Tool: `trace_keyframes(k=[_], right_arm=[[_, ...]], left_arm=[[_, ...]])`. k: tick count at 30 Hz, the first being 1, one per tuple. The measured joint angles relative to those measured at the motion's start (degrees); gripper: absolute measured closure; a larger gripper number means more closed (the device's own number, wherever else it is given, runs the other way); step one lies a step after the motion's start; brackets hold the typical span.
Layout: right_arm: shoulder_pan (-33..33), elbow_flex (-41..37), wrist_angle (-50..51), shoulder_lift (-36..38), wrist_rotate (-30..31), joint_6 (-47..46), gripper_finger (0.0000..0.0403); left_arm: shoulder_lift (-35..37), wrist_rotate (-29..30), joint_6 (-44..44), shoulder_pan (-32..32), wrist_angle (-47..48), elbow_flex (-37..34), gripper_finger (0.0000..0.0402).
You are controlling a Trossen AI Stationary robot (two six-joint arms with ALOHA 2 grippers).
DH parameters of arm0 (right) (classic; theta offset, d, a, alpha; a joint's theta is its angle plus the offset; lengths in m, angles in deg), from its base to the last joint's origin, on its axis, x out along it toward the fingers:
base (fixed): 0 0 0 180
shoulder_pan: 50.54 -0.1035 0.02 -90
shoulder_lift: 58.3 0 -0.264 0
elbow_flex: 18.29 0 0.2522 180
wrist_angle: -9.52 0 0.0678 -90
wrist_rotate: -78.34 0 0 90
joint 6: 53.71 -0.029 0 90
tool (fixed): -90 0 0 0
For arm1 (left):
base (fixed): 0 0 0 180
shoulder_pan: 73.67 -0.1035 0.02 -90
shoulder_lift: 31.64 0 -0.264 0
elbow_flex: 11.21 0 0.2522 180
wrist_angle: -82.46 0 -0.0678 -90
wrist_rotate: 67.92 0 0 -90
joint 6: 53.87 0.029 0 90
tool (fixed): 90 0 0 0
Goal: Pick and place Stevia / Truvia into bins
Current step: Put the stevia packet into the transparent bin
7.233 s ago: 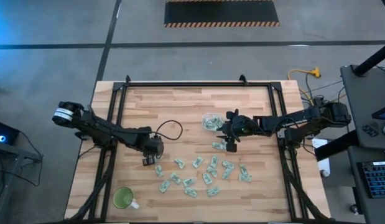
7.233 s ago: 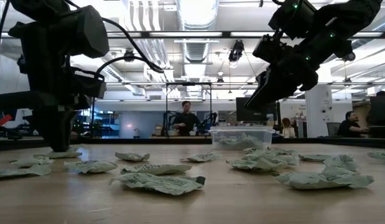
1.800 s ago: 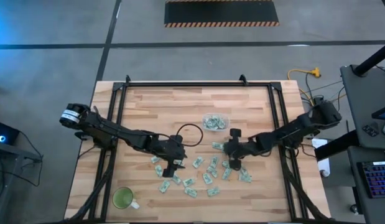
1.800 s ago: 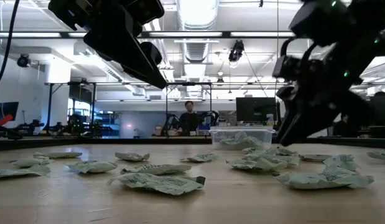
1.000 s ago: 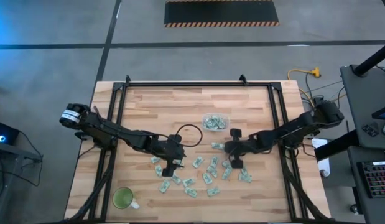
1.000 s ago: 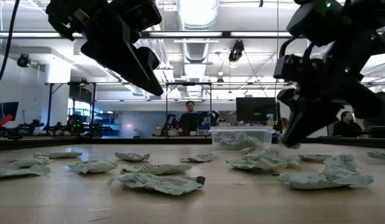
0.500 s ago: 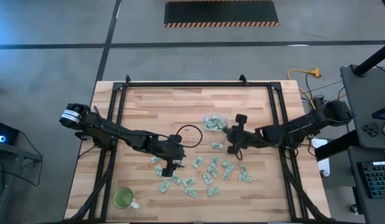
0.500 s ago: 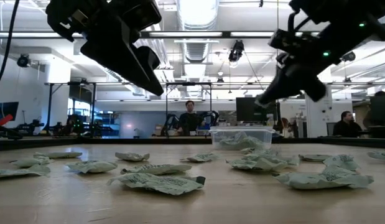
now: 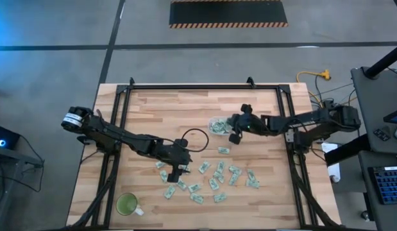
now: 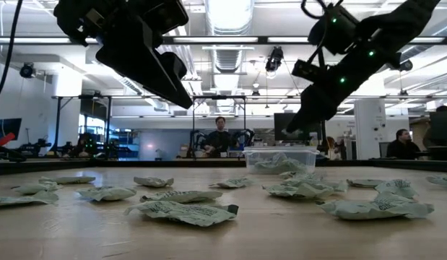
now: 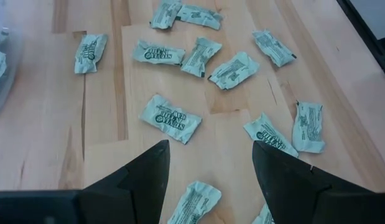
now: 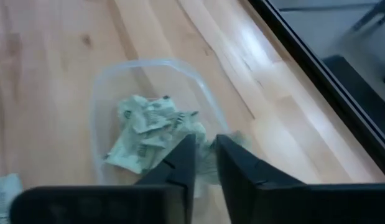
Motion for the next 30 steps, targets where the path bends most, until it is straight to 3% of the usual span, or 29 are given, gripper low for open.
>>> trace_keyframes(k=[9, 12, 21, 30], right_arm=[[0.3, 0.0, 0.2, 1.4, -0.1, 1.3, 0.0254], [-1.0, 0.0, 0.7, 2.7, -4.4, 1.4, 0.0241], [-6.4, 0.0, 3.0, 4.3, -26.7, -3.3, 0.0241], [-15.3, 0.0, 7.0, 4.4, -28.5, -6.9, 0.0253]], left_arm=[[0.0, 2.6, 0.5, 0.0, 0.0, -0.3, 0.0189], [-0.8, 6.0, 1.7, 0.0, -1.6, -0.4, 0.0189], [-9.3, 6.2, 10.5, -0.1, -17.4, -1.4, 0.0189], [-18.2, 4.3, 12.1, -1.1, -23.2, 1.0, 0.0189]])
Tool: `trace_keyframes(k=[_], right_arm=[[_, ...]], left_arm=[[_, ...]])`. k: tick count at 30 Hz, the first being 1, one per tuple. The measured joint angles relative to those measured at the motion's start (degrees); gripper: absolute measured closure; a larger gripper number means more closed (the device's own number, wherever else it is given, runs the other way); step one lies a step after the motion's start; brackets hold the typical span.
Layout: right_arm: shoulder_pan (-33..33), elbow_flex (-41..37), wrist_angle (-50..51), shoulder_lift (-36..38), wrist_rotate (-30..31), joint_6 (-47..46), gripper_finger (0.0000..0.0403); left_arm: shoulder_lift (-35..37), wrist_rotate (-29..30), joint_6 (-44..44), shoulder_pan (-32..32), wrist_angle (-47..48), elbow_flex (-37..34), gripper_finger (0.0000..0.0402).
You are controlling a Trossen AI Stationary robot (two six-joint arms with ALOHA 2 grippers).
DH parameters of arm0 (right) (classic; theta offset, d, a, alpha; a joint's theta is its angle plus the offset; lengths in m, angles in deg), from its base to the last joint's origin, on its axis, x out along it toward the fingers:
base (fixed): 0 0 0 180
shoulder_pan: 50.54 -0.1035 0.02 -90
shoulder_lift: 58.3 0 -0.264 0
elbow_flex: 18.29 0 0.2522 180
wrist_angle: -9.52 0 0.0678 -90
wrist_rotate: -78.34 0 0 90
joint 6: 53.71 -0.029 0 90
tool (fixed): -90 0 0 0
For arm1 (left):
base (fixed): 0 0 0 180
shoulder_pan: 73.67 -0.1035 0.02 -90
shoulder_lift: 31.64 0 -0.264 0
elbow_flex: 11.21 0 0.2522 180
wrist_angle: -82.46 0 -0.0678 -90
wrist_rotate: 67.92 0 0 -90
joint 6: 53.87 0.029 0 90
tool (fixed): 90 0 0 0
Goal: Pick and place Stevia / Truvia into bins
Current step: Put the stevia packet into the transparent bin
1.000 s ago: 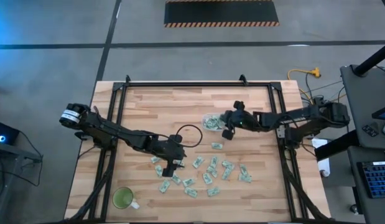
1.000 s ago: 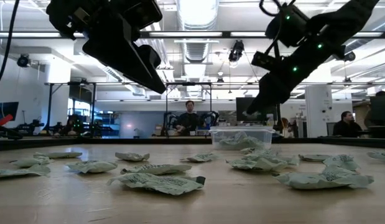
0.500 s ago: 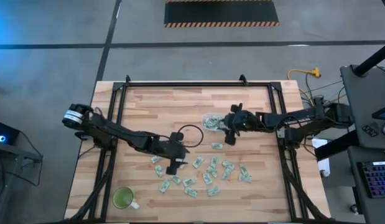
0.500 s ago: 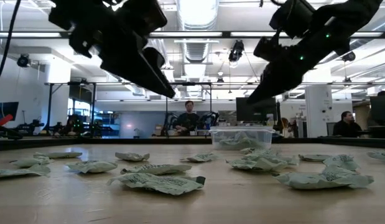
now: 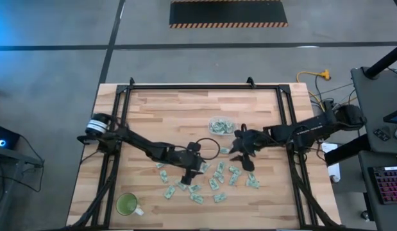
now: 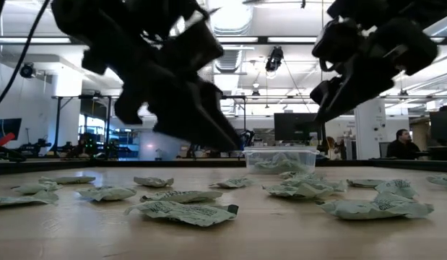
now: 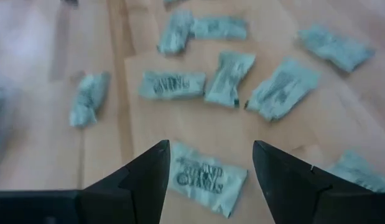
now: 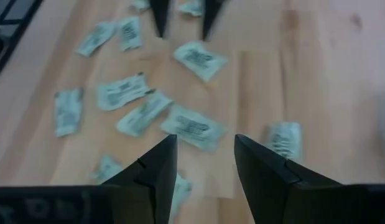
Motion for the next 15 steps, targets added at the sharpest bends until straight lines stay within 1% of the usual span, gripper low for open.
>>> trace_keyframes(k=[3, 7, 13, 15], right_arm=[[-1.6, 0.0, -0.3, 0.0, 0.0, 0.1, 0.0251], [-2.2, 0.0, -0.4, 0.0, 0.1, -0.6, 0.0251], [-2.2, 0.0, -0.4, 0.0, 0.4, -0.7, 0.0251], [-2.2, 0.0, -0.4, 0.0, 0.5, -0.7, 0.0253]], left_arm=[[-2.8, -1.4, -0.4, -0.6, 0.2, 1.1, 0.0189], [-5.0, -2.5, -0.8, -1.5, 0.2, 2.3, 0.0189], [-5.6, -6.0, -4.3, -3.2, 0.7, 2.6, 0.0189], [-5.6, -6.2, -5.4, -3.7, 1.4, 2.6, 0.0189]])
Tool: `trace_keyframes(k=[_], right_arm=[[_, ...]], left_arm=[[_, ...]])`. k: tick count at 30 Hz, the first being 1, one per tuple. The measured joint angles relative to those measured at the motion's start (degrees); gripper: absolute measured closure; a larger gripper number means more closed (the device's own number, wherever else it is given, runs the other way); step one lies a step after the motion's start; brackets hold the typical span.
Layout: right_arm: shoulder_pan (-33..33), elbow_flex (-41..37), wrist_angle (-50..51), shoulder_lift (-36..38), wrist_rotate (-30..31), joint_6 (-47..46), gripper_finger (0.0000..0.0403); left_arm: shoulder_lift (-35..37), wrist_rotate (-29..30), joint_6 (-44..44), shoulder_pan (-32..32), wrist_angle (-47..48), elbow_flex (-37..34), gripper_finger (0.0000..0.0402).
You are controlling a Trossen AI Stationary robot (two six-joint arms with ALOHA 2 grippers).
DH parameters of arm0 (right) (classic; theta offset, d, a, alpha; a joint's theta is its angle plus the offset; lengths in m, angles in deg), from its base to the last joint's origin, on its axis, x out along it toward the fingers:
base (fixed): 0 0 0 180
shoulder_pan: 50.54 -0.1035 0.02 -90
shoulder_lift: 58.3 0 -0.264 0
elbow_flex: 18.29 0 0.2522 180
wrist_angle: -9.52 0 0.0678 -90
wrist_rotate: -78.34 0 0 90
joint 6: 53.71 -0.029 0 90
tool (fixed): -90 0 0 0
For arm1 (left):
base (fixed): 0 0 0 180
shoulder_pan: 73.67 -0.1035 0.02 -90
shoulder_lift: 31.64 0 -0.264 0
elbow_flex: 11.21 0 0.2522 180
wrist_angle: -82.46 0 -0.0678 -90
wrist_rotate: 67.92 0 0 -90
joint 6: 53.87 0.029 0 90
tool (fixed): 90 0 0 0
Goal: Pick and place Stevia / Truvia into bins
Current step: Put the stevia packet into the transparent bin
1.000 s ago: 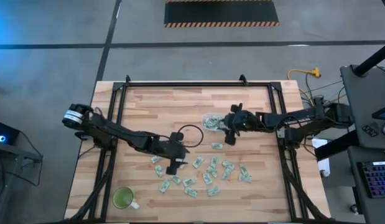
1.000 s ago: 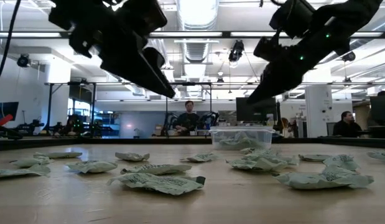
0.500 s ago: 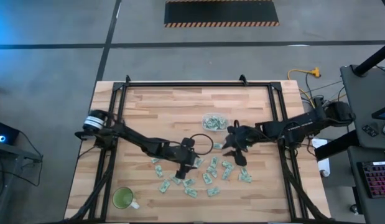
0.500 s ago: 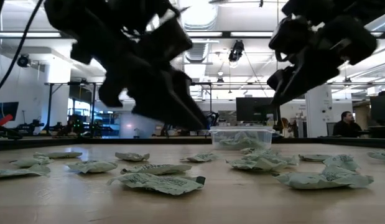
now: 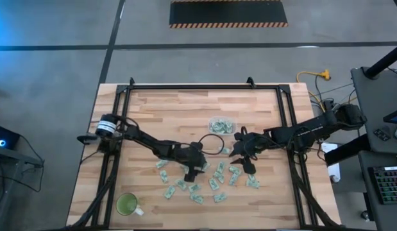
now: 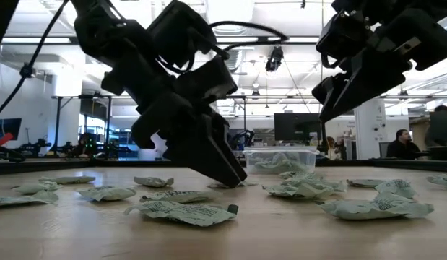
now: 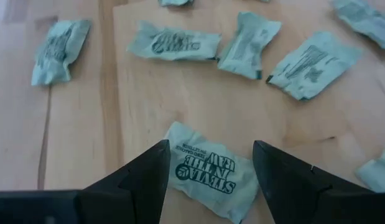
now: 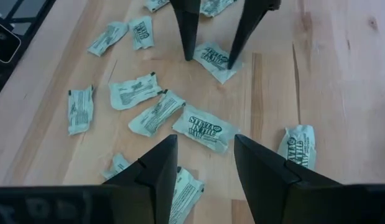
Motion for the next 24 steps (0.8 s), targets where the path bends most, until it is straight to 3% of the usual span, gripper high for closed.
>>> trace_keyframes(k=[11, 24], right_arm=[[0.0, 0.0, 0.0, 0.0, 0.0, 0.0, 0.0253], [0.0, 0.0, 0.0, 0.0, 0.0, 0.1, 0.0264]], left_arm=[[0.0, -0.1, -1.0, -0.6, 1.1, 0.0, 0.0194], [0.0, -0.3, 0.0, -0.6, 1.3, 0.0, 0.0288]])
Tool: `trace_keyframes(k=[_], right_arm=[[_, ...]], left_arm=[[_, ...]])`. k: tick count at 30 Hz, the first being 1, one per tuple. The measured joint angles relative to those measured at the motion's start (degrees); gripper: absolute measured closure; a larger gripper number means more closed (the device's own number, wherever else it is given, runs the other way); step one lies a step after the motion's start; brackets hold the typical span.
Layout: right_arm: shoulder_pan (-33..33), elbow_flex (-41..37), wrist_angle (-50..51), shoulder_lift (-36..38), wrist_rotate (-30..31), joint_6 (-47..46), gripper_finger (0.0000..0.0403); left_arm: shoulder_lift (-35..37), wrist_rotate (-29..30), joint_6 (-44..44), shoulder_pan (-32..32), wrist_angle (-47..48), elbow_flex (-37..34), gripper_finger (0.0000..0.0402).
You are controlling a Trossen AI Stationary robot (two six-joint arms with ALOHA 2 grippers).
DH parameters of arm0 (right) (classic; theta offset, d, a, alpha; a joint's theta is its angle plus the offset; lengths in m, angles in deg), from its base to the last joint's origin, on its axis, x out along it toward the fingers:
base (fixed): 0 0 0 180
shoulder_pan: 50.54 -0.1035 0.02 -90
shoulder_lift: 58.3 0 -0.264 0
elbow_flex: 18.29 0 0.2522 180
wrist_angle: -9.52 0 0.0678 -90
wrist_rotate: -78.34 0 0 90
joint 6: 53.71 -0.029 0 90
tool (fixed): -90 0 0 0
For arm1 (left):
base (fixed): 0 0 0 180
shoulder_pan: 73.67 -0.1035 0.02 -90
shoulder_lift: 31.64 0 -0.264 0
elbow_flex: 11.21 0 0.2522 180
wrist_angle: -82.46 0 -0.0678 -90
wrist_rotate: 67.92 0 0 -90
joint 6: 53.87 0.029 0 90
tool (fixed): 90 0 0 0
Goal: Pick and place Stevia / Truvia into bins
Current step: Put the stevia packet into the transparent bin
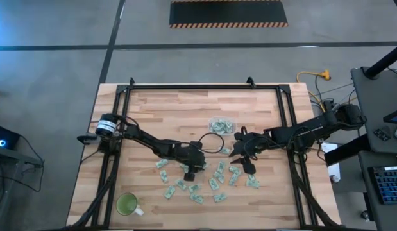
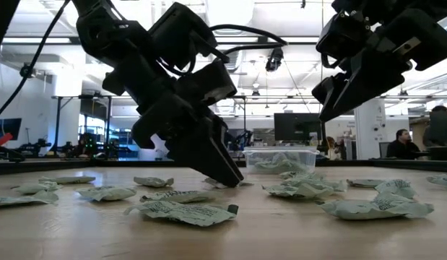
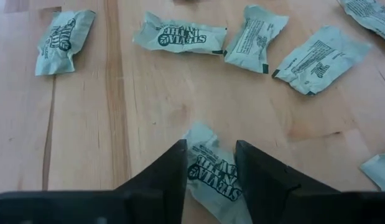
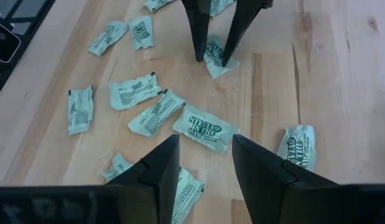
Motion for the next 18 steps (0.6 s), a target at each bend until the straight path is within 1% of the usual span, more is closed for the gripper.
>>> trace_keyframes(k=[10, 18], right_arm=[[0.0, 0.0, 0.0, 0.0, 0.0, 0.0, 0.0268], [0.0, 0.0, 0.0, 0.0, 0.0, 0.0, 0.027]], left_arm=[[0.1, 0.1, 0.5, 0.0, 0.0, 0.0, 0.035], [0.3, 0.6, 0.5, 0.0, 0.3, 1.2, 0.0378]])
